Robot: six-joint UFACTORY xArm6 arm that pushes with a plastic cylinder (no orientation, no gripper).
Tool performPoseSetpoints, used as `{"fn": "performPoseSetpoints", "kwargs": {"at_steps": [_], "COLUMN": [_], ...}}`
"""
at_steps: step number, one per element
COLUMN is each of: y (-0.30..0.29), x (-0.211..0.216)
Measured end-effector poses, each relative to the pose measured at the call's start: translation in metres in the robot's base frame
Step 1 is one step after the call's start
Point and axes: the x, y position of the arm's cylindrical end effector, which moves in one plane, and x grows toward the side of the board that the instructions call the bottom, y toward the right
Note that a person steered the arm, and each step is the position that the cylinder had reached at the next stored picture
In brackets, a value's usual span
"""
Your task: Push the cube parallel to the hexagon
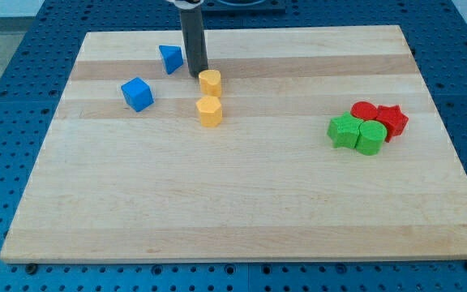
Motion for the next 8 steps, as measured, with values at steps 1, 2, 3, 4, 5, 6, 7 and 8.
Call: {"fn": "performPoseSetpoints", "kwargs": {"at_steps": [1, 2, 3, 4, 5, 6, 7, 8], "y": [0.0, 0.0, -0.008, -0.017, -0.017, -0.018, -0.042, -0.065], "x": [-0.025, -0.025, -0.036, -0.05, -0.058, -0.091, -0.09, -0.088]}}
